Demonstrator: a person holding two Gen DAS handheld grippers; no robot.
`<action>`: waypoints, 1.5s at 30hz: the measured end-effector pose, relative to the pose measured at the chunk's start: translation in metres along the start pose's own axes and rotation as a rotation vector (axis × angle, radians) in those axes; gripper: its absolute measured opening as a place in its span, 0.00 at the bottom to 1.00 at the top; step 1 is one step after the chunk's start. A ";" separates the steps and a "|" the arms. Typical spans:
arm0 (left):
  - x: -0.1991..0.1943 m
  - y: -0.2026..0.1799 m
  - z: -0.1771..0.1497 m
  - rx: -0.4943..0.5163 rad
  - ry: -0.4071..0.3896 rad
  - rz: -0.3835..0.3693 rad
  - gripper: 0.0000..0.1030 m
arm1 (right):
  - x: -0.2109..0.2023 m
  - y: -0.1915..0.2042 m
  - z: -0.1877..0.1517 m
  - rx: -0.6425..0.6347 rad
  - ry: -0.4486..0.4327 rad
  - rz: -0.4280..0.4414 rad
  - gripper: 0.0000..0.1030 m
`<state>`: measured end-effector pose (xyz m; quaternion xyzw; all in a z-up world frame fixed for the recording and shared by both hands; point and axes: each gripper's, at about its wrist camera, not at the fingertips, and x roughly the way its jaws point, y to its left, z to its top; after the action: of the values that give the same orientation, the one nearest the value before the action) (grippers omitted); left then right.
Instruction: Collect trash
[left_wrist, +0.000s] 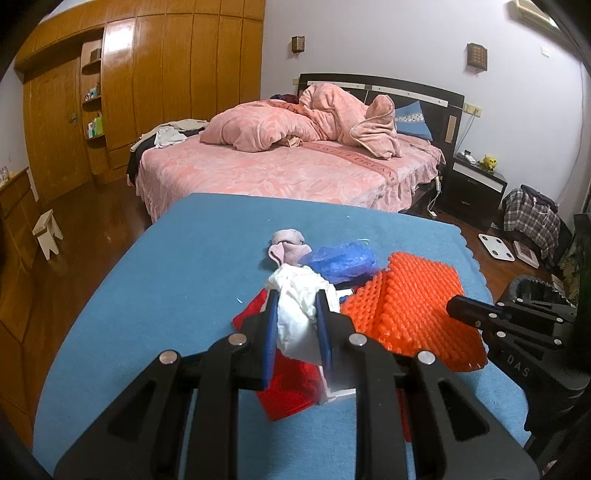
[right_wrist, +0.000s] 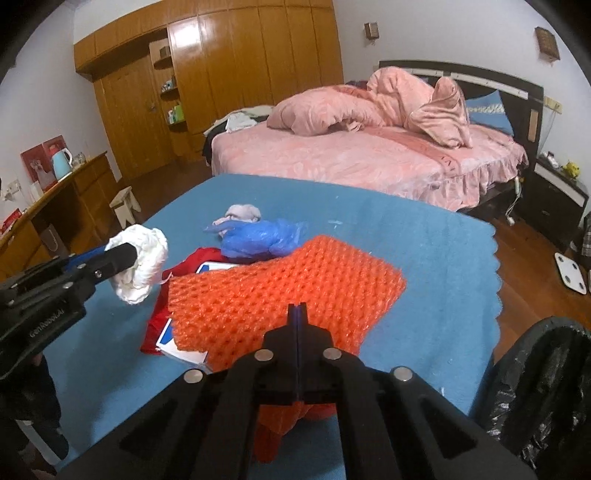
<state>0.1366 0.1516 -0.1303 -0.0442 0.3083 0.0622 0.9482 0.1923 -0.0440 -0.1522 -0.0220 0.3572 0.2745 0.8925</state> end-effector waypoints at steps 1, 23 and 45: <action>0.000 0.000 0.000 0.000 0.001 0.000 0.18 | 0.000 0.000 0.000 0.003 0.002 -0.004 0.06; 0.002 0.002 -0.002 -0.004 0.008 -0.007 0.18 | -0.008 0.001 -0.003 -0.004 -0.011 -0.008 0.26; -0.019 -0.028 0.001 0.030 -0.010 -0.064 0.18 | -0.057 -0.015 0.008 0.028 -0.099 0.007 0.13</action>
<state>0.1258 0.1225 -0.1168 -0.0393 0.3031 0.0274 0.9518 0.1708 -0.0818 -0.1115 0.0052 0.3165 0.2732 0.9084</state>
